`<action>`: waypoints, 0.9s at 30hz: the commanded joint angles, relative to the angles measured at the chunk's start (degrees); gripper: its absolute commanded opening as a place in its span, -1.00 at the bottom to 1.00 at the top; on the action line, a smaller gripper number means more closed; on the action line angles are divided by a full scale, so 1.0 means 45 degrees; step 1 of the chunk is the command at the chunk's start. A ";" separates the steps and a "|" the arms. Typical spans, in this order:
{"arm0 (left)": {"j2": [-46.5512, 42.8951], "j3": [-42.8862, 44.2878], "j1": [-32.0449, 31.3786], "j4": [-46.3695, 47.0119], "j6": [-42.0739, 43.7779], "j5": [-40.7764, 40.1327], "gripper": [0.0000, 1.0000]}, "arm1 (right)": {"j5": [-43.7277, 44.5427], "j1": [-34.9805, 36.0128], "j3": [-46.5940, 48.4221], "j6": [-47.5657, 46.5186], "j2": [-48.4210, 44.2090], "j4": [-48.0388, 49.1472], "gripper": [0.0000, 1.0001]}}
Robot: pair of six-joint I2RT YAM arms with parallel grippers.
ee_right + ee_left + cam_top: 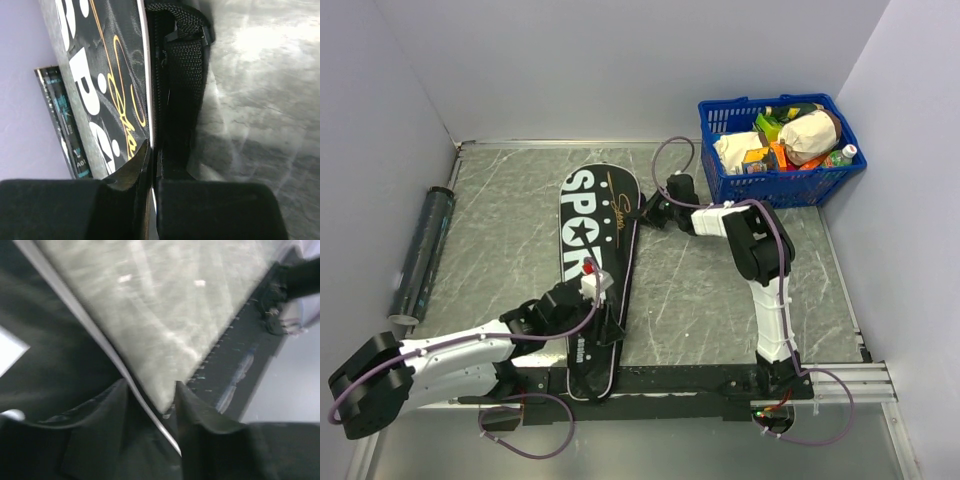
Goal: Pack up the badminton gear
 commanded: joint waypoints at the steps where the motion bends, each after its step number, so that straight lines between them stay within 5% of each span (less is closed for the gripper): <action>1: -0.0411 0.1298 -0.1316 0.0510 -0.0519 0.0370 0.03 | 0.1521 -0.0394 -0.0843 0.0324 -0.0794 -0.0232 -1.00; 4: 0.0446 0.1904 -0.2371 0.0784 -0.0891 0.0078 0.10 | 0.1989 -0.0433 -0.1058 0.0305 -0.1107 -0.0526 -1.00; 11: 0.3491 0.2940 -0.4422 0.0745 -0.1867 -0.1484 -0.10 | 0.2967 -0.0648 -0.2034 0.0383 -0.2006 -0.1171 -1.00; 27: 0.4531 0.3039 -0.4269 -0.3569 -0.4563 -0.7637 -0.19 | 0.3183 -0.0746 -0.5470 0.0656 -0.4466 -0.0508 -1.00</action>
